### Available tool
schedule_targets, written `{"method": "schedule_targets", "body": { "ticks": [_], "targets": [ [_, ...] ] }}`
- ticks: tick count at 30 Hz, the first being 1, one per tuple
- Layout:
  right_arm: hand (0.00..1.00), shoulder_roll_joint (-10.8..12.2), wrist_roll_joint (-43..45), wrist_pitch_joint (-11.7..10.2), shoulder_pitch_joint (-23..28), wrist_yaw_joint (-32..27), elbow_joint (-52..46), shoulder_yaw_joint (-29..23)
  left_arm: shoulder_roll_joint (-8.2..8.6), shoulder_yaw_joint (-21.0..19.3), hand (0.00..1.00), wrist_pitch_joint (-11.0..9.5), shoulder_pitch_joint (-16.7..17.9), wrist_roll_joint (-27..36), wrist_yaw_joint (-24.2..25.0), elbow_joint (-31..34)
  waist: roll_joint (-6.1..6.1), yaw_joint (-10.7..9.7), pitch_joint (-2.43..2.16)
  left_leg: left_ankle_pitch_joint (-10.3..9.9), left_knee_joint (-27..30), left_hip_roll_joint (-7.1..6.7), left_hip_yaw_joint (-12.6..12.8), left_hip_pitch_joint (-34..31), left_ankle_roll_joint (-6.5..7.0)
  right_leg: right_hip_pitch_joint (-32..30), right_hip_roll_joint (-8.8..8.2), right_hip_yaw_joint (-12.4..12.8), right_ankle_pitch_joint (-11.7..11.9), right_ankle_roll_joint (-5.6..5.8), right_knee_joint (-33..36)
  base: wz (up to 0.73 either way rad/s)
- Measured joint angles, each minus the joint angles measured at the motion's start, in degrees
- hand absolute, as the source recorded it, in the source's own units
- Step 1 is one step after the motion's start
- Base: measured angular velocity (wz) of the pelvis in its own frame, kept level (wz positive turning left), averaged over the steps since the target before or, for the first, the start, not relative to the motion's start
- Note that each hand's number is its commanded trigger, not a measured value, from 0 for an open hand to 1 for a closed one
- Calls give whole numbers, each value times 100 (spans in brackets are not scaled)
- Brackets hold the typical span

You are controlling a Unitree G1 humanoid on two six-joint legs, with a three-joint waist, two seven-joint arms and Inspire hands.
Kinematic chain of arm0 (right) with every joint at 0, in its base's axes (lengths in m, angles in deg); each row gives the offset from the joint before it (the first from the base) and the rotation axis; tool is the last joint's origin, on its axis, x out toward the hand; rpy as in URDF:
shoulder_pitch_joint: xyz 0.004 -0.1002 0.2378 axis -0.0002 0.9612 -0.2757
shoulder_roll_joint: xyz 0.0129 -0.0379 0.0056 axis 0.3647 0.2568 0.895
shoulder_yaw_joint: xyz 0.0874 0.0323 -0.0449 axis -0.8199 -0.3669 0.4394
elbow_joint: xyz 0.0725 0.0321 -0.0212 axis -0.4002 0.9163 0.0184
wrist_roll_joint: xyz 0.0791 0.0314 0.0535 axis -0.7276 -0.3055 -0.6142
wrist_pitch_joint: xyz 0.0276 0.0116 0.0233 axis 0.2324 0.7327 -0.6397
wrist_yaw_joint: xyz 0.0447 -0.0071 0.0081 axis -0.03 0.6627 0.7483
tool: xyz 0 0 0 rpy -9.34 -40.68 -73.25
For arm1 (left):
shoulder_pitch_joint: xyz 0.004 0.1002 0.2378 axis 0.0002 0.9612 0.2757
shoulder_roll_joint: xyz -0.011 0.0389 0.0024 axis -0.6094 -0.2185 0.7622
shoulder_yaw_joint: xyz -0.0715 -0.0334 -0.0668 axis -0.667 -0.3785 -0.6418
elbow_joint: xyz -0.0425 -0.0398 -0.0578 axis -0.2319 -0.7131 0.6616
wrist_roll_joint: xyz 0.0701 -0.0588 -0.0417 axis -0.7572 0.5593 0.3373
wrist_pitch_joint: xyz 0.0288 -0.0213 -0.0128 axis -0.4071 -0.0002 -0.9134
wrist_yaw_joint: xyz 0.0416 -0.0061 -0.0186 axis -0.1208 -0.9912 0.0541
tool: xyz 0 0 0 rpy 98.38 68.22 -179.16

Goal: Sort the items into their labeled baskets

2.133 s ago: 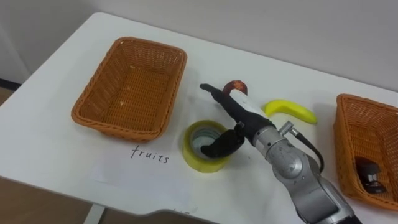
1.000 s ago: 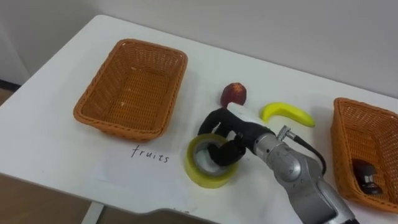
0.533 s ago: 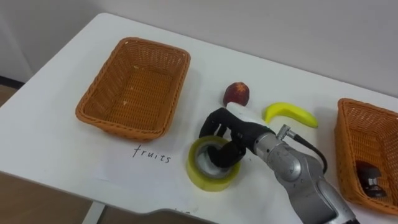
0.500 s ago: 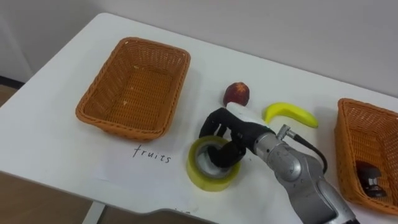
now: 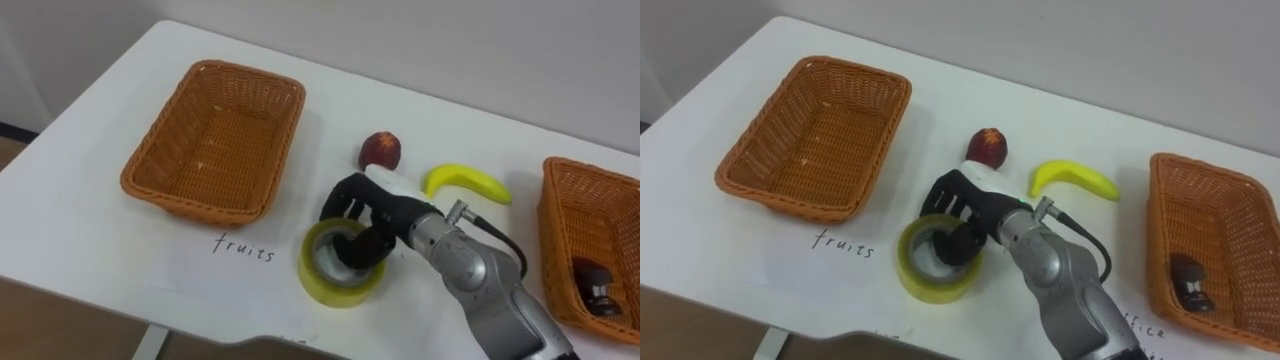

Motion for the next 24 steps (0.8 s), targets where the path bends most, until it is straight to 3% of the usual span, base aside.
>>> {"method": "schedule_targets", "body": {
  "ticks": [5, 10, 15, 24],
  "targets": [
    [100, -27, -205, -3, 0, 22, -30, -144, -16, -15, 0, -33, 43, 3, 0, -20, 6, -81, 9, 1, 56, -6, 15, -1, 1, 4, -10, -8, 0, 0, -1, 0],
    [100, -41, -327, -40, 26, -146, -50, -681, -7, -137, 0, -68, 88, 1, -17, -59, 33, -254, 31, 1, 55, -3, 57, -4, 1, -8, -9, 15, 2, 3, -2, -2],
    [100, -66, -327, -54, 27, -400, -309, -1102, 2, -247, 0, -96, 129, -3, -22, -67, 56, -375, 9, 1, 54, 5, 147, -1, 1, -44, -4, 49, 3, 5, 14, -9],
    [100, -118, -354, -58, 32, -652, -715, -1334, -1, -482, 0, -144, 358, -9, -114, 114, -4, -505, -49, 2, 77, 9, 204, 23, 1, -24, -10, 104, 4, 6, 16, -3]
  ]
}}
